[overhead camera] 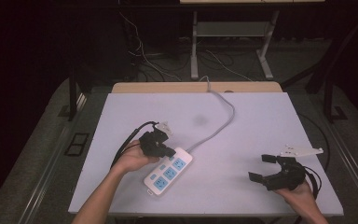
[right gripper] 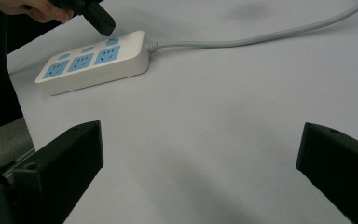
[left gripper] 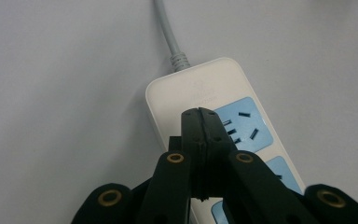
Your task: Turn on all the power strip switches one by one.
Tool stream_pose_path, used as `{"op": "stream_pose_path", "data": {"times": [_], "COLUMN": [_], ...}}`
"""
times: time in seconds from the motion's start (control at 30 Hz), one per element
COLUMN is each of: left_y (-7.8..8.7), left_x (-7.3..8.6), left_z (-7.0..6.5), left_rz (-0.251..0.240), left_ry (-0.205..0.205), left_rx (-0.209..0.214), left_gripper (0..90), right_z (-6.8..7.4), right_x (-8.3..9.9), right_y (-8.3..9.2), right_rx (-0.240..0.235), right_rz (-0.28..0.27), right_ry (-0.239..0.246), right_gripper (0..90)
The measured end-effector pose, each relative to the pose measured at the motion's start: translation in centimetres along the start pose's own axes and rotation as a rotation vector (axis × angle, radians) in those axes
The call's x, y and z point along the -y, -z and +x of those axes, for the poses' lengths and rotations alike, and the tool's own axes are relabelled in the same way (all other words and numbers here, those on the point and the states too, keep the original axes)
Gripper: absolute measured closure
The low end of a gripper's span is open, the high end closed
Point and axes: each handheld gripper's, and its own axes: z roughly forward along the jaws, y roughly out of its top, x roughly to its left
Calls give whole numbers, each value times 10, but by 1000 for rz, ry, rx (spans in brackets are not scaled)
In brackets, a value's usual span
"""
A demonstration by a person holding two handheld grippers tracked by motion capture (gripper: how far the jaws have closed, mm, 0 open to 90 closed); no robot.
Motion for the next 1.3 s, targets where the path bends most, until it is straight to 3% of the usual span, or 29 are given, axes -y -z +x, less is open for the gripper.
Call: {"op": "stream_pose_path", "data": {"times": [0.7,1.3], "left_y": [-5,-7], "left_x": [1,8], "left_z": [0,4], "left_rz": [11,-26], "left_ry": [8,48], "left_rx": [14,34], "left_gripper": [894,897], "right_z": [0,-1], "right_x": [0,1], "right_y": [0,4], "right_rx": [0,6], "right_rz": [-1,-7], "right_ry": [1,-3], "right_gripper": [3,3]}}
